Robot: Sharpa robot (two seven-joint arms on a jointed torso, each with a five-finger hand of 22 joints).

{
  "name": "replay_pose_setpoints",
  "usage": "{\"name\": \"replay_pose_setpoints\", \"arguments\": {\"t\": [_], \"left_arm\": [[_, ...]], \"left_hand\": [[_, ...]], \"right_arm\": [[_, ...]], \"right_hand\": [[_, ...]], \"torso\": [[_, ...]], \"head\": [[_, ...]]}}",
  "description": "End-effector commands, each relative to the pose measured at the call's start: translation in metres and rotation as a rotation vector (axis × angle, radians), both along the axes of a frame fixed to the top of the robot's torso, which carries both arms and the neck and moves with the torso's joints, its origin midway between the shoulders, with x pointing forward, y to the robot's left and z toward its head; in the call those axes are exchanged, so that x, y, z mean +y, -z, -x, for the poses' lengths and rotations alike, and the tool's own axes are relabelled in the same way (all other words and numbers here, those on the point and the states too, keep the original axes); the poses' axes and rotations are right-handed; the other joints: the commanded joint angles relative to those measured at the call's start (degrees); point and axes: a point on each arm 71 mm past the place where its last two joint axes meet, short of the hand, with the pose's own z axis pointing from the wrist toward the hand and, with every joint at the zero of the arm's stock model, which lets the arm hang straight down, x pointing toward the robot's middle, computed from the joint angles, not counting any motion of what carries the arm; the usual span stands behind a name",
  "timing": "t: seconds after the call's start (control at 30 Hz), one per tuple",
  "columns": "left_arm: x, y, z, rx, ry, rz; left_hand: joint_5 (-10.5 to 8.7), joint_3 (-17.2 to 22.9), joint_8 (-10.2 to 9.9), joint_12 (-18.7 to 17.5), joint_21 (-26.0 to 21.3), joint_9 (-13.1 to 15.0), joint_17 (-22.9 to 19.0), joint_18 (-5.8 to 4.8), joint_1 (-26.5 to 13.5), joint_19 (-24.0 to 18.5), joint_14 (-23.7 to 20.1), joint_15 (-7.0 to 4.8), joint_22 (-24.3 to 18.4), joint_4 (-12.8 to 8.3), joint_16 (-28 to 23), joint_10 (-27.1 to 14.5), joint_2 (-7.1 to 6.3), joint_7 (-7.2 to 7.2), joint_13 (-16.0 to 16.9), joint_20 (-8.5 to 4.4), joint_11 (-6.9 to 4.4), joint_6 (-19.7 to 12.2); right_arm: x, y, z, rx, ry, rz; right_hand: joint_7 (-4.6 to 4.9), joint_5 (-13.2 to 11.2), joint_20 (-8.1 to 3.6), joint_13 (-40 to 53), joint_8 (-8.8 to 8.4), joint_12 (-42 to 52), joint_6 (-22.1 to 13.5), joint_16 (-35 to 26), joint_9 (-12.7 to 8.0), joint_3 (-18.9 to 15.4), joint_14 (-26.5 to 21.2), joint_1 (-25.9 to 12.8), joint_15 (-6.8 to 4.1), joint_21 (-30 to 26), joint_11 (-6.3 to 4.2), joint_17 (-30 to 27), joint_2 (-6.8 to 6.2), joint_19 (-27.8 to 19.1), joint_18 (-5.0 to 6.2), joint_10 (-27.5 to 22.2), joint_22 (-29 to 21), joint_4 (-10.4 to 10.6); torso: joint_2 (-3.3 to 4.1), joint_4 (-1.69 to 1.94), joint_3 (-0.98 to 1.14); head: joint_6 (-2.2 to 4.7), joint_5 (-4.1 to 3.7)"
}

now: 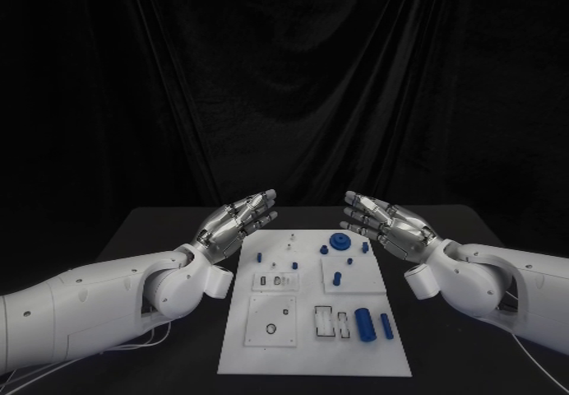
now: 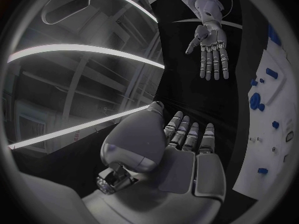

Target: Assemble the parts on the task board

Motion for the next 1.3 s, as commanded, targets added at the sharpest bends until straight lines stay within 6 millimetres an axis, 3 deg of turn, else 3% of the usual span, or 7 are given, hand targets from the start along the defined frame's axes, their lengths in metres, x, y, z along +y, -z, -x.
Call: {"name": "replay_pose_setpoints", "arguments": {"t": [0.03,0.23,0.47,0.67,0.97,1.07,1.3], "left_arm": [[0.008,-0.014,0.003,-0.131,-0.051,0.108],[0.022,-0.018,0.010,-0.152,-0.092,0.106],[0.039,-0.025,0.017,-0.172,-0.131,0.102],[0.046,-0.041,0.021,-0.207,-0.150,0.111],[0.052,-0.057,0.023,-0.239,-0.151,0.124],[0.054,-0.060,0.021,-0.247,-0.151,0.125],[0.056,-0.062,0.021,-0.255,-0.149,0.131]], "left_hand": [[2.56,3.3,0.8,2.0,0.5,0.2,0.3,0.52,2.4,0.5,1.3,0.52,0.2,-1.8,1.8,1.3,-0.11,0.21,0.2,0.96,0.48,1.7],[4.55,7.2,1.4,5.0,1.2,0.3,0.7,0.47,3.0,1.7,3.1,1.49,0.5,-3.1,4.7,3.1,-1.59,0.63,0.5,1.89,1.67,3.5],[4.91,9.9,1.6,8.0,1.8,0.4,1.0,0.31,2.4,2.8,4.9,2.70,0.7,-3.9,7.5,5.2,-3.48,0.88,0.8,2.90,3.16,4.6],[4.91,10.8,1.2,7.4,1.8,0.2,0.7,0.38,1.9,2.9,3.7,2.79,0.7,-4.5,6.5,4.0,-4.32,0.82,0.5,3.15,3.04,3.5],[4.72,11.6,1.4,8.5,2.3,0.3,0.9,0.24,0.8,3.8,4.7,3.71,0.9,-4.6,7.9,5.1,-4.92,1.31,0.7,3.83,4.09,4.4],[4.71,12.1,1.4,9.0,2.6,0.4,1.1,0.03,0.5,4.3,5.5,4.10,1.0,-4.8,8.9,5.7,-5.07,1.47,0.7,3.94,4.50,4.9],[4.96,12.8,1.3,9.4,3.0,0.3,1.2,-0.50,0.2,4.8,6.5,4.74,1.1,-5.3,10.0,6.1,-5.42,0.96,0.7,4.02,5.27,4.8]], "right_arm": [[-0.004,-0.005,0.001,-0.030,-0.012,0.013],[-0.010,-0.020,-0.003,-0.126,-0.010,0.113],[-0.012,-0.053,-0.018,-0.255,-0.003,0.267],[-0.013,-0.082,-0.029,-0.370,0.017,0.438],[-0.012,-0.099,-0.039,-0.673,0.072,0.879],[-0.010,-0.100,-0.042,-0.783,0.077,1.079],[0.002,-0.100,-0.044,-0.952,0.065,1.408]], "right_hand": [[0.61,9.8,0.62,0.4,1.85,3.1,2.6,1.8,0.4,2.4,1.8,5.7,0.97,1.1,0.88,0.5,-0.73,2.2,0.87,0.7,0.4,-4.0],[0.92,11.1,1.03,0.7,3.33,6.8,3.7,4.1,0.6,5.0,4.5,8.8,1.73,2.8,1.67,1.0,-1.38,5.6,0.69,1.2,0.9,-7.6],[2.78,9.1,1.06,1.5,6.54,16.7,7.4,18.6,1.0,8.8,22.4,11.6,2.90,12.6,4.10,4.1,-2.66,26.6,-0.04,3.6,4.5,-12.3],[3.96,4.6,-2.98,2.5,13.87,29.9,21.3,31.0,2.6,8.1,46.9,12.0,-2.25,27.4,5.85,6.9,-4.75,46.0,1.20,13.7,11.7,-14.6],[2.88,-10.9,-8.22,2.2,13.16,30.8,30.0,44.1,2.4,6.4,65.5,9.0,-7.98,42.0,3.79,11.6,-6.69,58.0,1.14,28.0,20.3,-9.9],[3.53,-1.8,-10.16,1.9,10.38,25.4,35.1,51.4,2.5,10.3,69.9,12.5,-8.85,48.7,3.43,15.9,-8.88,62.3,1.15,35.3,24.9,-9.5],[2.00,-8.2,-9.14,2.1,5.36,14.3,41.1,62.4,2.9,23.5,75.7,11.1,-8.66,65.6,2.95,31.2,-16.32,68.5,-1.85,45.7,48.3,-4.0]], "torso": [[0.42,0.46,-0.15],[0.99,0.77,-0.23],[2.29,1.55,-0.53],[3.46,2.21,-0.62],[5.41,2.78,-0.69],[6.41,3.08,-0.87],[9.30,4.41,-1.89]], "head": [[-1.21,0.14],[-3.54,0.83],[-5.81,-0.26],[-7.73,-1.33],[-7.41,-2.13],[-6.91,-2.42],[-4.89,-4.34]]}}
